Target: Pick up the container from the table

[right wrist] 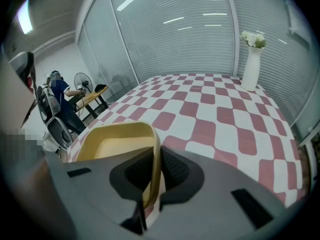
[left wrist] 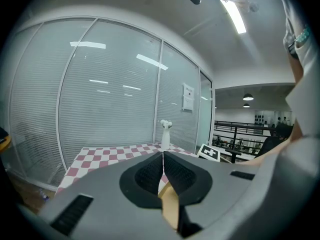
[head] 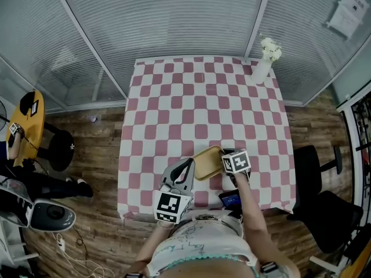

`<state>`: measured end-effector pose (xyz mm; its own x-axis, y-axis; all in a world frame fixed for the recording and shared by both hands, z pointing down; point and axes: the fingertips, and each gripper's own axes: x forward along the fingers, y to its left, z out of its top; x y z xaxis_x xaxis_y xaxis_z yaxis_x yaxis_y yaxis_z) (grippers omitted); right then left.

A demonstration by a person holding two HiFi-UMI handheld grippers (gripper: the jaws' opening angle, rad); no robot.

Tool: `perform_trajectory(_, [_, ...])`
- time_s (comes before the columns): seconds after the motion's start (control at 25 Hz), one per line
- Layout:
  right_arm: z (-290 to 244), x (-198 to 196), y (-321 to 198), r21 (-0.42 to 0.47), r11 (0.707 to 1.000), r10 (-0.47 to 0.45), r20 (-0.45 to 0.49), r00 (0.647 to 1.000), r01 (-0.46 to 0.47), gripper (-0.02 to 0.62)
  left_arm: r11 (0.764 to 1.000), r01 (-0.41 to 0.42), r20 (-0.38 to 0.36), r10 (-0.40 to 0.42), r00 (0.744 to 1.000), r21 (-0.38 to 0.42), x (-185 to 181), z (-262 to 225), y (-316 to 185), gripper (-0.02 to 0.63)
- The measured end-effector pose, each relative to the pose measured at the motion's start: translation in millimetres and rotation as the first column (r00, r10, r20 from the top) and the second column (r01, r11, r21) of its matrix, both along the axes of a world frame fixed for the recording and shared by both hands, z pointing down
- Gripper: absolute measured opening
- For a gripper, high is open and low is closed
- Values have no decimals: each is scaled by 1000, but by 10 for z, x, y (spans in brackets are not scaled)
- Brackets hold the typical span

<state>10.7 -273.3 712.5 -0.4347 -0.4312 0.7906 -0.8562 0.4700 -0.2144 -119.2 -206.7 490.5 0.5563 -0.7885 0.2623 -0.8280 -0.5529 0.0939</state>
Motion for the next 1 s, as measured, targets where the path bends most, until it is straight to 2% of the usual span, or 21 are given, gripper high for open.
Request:
perform_trajectory(0.28, [-411, -16, 5, 42, 999, -8, 35, 999, 7, 12, 1000, 14, 12, -14, 1000, -10, -51, 68, 4, 17])
perform_trajectory(0.6, [-987, -64, -36, 141, 990, -24, 61, 998, 16, 12, 999, 39, 7, -39, 999, -19, -135, 89, -4, 17])
perform_trajectory(0.8, [-1340, -113, -68, 215, 976, -41, 74, 996, 24, 12, 997, 71, 7, -71, 997, -17, -254, 83, -31, 17])
perform_trajectory(1.0, [-1705, -133, -111, 308, 951, -58, 76, 995, 31, 12, 993, 117, 7, -117, 993, -4, -402, 63, -60, 17])
